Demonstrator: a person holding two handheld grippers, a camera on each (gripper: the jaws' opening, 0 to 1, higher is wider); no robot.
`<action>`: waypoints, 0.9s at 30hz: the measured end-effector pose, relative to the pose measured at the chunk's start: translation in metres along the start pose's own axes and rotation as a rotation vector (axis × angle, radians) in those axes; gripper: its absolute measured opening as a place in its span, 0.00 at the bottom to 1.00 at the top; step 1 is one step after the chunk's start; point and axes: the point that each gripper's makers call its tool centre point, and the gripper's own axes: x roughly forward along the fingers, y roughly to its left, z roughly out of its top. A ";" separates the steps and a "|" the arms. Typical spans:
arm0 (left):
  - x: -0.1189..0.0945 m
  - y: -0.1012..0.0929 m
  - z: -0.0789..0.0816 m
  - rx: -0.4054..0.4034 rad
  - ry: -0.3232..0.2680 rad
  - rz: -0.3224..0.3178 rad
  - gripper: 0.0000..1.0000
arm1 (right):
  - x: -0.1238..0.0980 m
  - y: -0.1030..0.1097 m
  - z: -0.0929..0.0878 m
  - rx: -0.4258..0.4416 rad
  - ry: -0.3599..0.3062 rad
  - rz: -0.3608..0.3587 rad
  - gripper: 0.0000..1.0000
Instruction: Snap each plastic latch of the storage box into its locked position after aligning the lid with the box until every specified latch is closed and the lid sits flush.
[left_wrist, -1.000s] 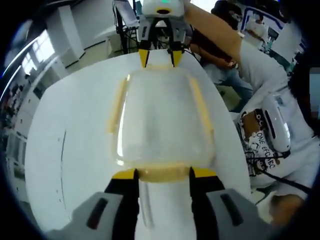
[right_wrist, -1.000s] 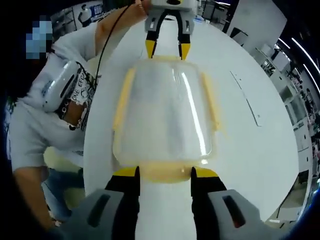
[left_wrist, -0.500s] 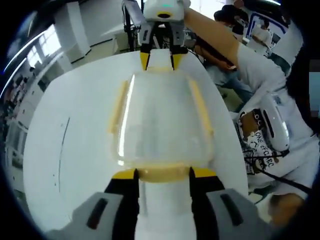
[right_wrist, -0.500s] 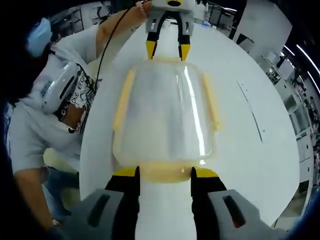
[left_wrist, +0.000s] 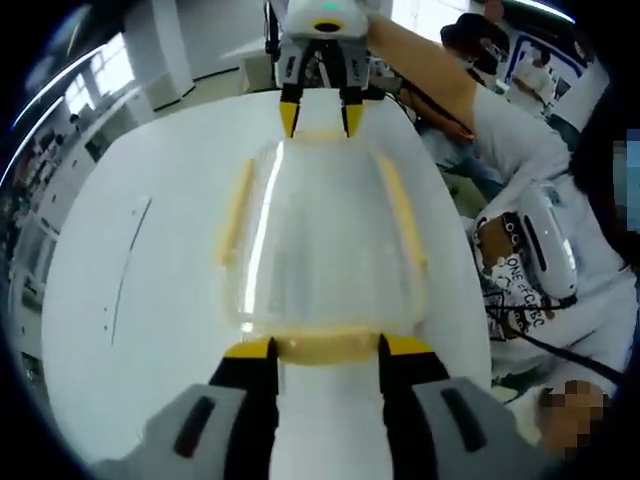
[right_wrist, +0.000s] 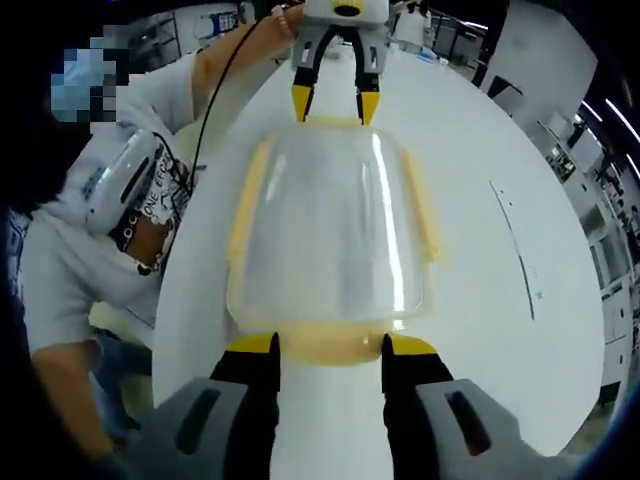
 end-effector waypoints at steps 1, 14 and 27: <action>-0.001 0.000 -0.002 -0.002 -0.001 0.001 0.38 | 0.002 0.000 0.004 -0.004 -0.002 0.003 0.39; -0.009 0.000 -0.029 -0.039 0.014 -0.003 0.38 | 0.017 -0.004 0.028 -0.027 0.006 0.038 0.39; -0.021 0.006 -0.052 -0.051 0.019 0.013 0.39 | 0.029 -0.010 0.049 -0.046 0.016 0.031 0.39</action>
